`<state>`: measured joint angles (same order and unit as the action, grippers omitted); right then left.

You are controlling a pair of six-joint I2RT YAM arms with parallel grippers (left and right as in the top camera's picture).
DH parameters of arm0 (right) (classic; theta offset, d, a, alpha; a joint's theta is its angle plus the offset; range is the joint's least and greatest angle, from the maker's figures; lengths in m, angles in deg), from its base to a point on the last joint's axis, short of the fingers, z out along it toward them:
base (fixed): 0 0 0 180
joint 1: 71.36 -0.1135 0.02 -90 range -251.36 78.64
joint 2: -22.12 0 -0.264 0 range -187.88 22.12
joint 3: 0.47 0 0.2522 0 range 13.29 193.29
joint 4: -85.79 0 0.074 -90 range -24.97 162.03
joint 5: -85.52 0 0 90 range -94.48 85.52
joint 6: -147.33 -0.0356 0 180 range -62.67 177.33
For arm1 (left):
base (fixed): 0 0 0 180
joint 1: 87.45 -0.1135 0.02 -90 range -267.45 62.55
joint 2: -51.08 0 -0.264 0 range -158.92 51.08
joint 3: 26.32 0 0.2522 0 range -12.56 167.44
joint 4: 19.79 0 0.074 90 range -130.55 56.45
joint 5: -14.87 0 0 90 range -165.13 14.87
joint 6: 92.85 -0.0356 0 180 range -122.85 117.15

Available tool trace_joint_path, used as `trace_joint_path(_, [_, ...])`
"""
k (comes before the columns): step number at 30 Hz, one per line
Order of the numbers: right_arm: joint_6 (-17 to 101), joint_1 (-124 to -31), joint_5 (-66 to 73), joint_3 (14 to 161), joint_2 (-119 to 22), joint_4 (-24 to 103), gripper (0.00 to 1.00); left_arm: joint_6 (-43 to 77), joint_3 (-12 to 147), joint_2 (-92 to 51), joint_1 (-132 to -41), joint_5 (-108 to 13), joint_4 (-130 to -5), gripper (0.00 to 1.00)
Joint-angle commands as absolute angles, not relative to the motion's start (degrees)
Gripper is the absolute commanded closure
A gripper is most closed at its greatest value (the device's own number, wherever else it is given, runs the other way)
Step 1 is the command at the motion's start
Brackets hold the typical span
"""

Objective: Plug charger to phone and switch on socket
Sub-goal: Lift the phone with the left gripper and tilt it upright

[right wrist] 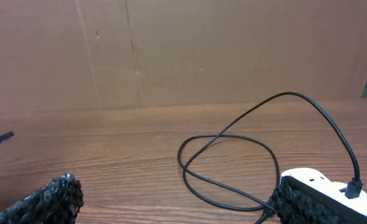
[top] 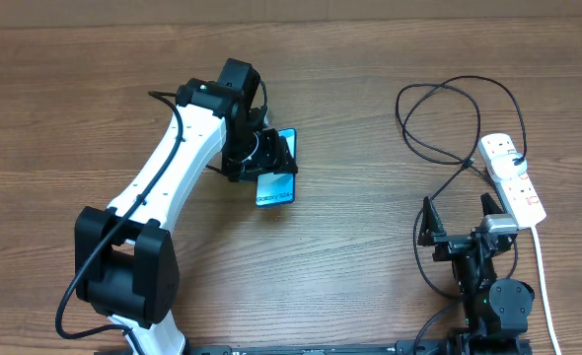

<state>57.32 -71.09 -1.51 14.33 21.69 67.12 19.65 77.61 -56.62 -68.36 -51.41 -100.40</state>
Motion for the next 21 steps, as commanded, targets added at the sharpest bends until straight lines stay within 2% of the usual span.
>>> trace_joint_path(1, [57.41, -71.35, -1.84, 13.76, 21.93, 67.36, 0.0, 23.25, 79.42, -56.9, -68.3, -42.01, -98.74, 0.65])
trace_joint_path(16, [57.41, -71.35, -1.84, 13.76, 21.93, 67.36, 0.0, 27.65, 79.42, -56.9, -69.11, -24.92, -96.35, 0.64])
trace_joint_path(21, [57.41, -71.35, -1.84, 13.76, 21.93, 67.36, 0.0, 27.93, 79.42, -56.9, -70.35, -20.37, -96.37, 0.67])
